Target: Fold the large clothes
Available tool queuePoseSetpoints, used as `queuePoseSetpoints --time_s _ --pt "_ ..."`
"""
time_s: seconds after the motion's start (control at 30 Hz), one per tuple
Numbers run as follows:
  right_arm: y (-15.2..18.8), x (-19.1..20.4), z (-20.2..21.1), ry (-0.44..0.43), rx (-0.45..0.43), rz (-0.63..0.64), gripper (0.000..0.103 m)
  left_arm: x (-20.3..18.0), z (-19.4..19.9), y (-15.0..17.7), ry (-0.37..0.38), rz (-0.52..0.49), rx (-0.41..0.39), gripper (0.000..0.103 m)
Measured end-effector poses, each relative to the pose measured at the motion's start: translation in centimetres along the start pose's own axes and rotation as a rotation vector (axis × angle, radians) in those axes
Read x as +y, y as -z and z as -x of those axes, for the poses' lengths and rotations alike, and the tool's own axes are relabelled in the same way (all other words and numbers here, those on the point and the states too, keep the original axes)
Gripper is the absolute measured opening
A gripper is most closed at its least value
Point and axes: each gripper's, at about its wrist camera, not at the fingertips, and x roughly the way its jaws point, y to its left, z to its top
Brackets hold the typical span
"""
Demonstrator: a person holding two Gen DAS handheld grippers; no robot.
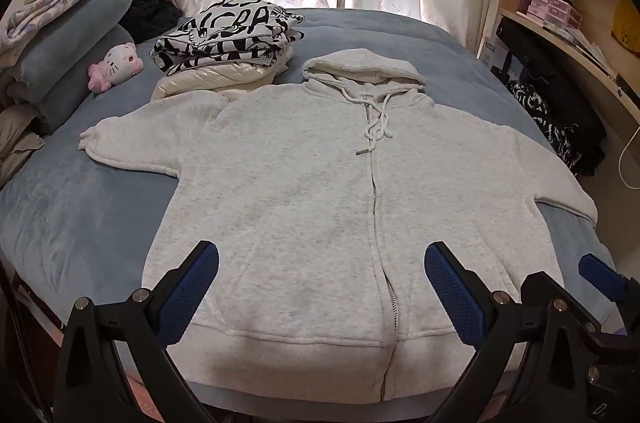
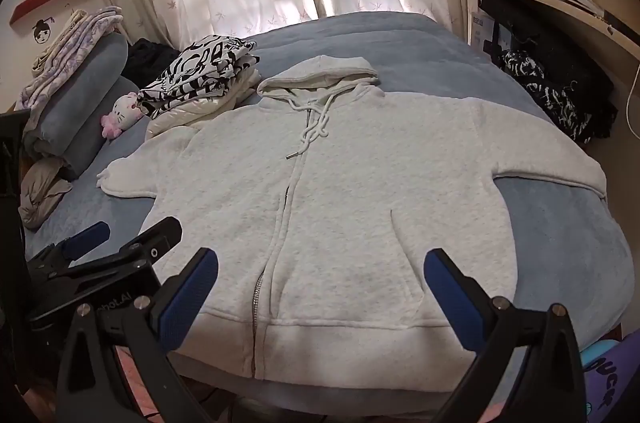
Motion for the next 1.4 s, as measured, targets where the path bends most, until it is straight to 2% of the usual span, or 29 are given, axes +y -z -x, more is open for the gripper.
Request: queuePoseSetpoints --time_s 1.4 --pt "-1.0 0.4 -1.0 0.02 0.003 0.002 0.103 1.3 -0.9 -0.6 -0.02 0.026 0.012 0.102"
